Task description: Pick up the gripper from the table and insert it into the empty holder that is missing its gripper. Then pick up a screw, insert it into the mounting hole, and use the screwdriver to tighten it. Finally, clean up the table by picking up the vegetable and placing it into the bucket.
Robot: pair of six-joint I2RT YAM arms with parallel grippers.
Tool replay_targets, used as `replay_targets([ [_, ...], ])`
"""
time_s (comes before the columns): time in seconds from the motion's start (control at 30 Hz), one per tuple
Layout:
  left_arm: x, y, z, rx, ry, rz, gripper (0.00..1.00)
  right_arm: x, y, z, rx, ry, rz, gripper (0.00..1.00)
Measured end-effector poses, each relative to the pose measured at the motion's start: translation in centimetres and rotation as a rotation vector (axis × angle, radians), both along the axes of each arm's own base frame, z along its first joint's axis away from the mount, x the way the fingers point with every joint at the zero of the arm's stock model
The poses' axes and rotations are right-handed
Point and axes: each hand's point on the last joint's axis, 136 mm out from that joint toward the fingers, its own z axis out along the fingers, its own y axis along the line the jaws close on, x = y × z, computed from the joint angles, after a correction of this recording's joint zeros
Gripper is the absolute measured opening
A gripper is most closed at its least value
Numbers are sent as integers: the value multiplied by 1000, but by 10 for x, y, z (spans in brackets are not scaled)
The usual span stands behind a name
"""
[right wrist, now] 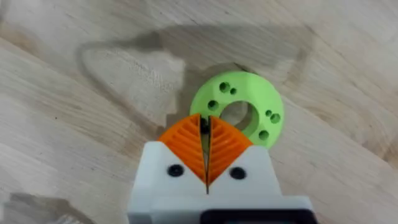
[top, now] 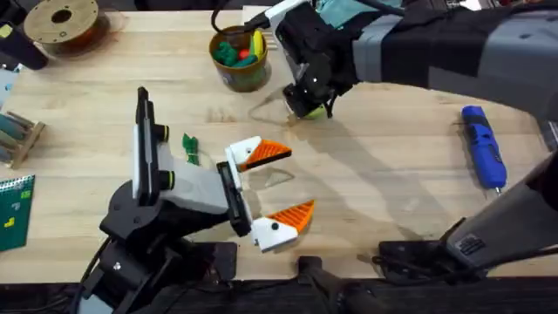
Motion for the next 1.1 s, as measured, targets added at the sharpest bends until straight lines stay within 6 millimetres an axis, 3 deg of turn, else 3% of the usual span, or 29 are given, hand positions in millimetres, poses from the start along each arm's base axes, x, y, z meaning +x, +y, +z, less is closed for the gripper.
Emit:
replay_targets([
  [0.27, 0, 0, 0, 0, 0, 0, 987, -11, -7, 12, -39, 50, 18, 6],
  [0.3, 0, 0, 0, 0, 0, 0, 987, -18, -13, 19, -54, 66, 21, 6],
  [0.33, 0, 0, 0, 0, 0, 0, 987, -26, -19, 49, -46, 48, 29, 6],
  [0.4, 0, 0, 0, 0, 0, 0, 987, -26, -20, 76, -24, 10, 34, 6],
  [0.6, 0, 0, 0, 0, 0, 0, 987, -41, -23, 121, 2, -39, 70, 6],
  [0.93, 0, 0, 0, 0, 0, 0, 987, -101, 22, 173, 71, -71, 295, 6],
  [1.1, 0, 0, 0, 0, 0, 0, 987, -122, 40, 178, 97, -57, 357, 6],
])
